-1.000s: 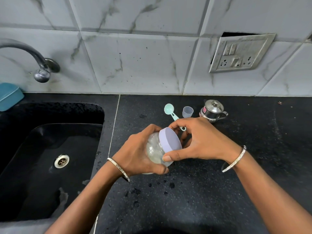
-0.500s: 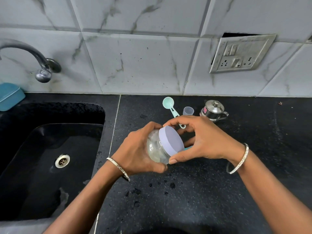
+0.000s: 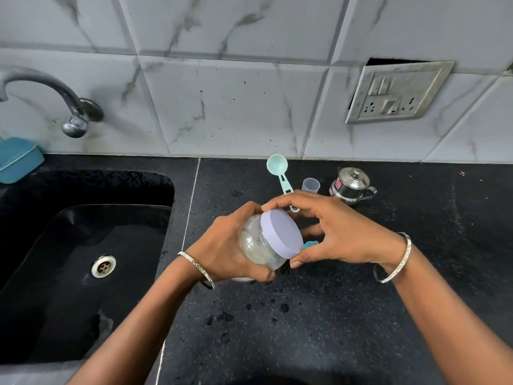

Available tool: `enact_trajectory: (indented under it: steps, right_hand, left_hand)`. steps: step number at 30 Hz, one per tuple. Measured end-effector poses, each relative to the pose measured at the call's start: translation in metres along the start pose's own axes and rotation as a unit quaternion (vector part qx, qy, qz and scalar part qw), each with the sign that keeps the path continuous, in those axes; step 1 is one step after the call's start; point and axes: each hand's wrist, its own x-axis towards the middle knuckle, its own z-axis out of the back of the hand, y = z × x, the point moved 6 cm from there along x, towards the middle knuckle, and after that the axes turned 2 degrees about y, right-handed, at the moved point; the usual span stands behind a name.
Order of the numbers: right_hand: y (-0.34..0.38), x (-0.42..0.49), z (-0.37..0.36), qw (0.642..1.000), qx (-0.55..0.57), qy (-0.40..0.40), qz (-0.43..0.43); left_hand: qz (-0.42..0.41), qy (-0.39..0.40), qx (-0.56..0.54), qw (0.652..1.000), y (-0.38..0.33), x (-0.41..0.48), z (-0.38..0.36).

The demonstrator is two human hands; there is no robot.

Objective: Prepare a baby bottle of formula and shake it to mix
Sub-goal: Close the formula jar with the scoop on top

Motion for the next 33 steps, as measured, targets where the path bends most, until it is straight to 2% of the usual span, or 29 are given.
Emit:
enact_trajectory:
  steps: [9, 16, 20, 23, 26, 29, 33]
  right_hand:
    - [0.009, 0.000, -0.005, 0.998, -0.016, 0.034, 0.045]
    - [0.007, 0.000, -0.006, 0.999, -0.010, 0.023, 0.033]
    - [0.002, 0.000, -0.003, 1.000, -0.002, -0.009, 0.016]
    - [0.004, 0.000, 0.001, 0.997, -0.034, -0.063, 0.003]
    - [0.005, -0.001, 0.006, 0.989, -0.058, -0.132, -0.032]
    - [0.006, -0.001, 0.006, 0.981, -0.093, -0.154, -0.077]
    - [0.006, -0.001, 0.005, 0.956, -0.135, -0.241, -0.097]
  left_hand:
    - [0.039, 0.065, -0.068, 0.995, 0.008, 0.000, -0.001]
    - [0.037, 0.104, -0.092, 0.990, 0.010, 0.000, -0.001]
    - [0.029, 0.048, -0.036, 0.998, 0.005, -0.001, 0.002]
    - [0.014, -0.010, 0.016, 1.000, -0.004, -0.003, 0.005]
    - [0.006, -0.058, 0.026, 0.998, -0.007, -0.004, 0.002]
    - [0.009, -0.093, 0.029, 0.995, -0.006, -0.004, -0.002]
    - [0.005, -0.134, 0.062, 0.989, -0.007, -0.005, -0.001]
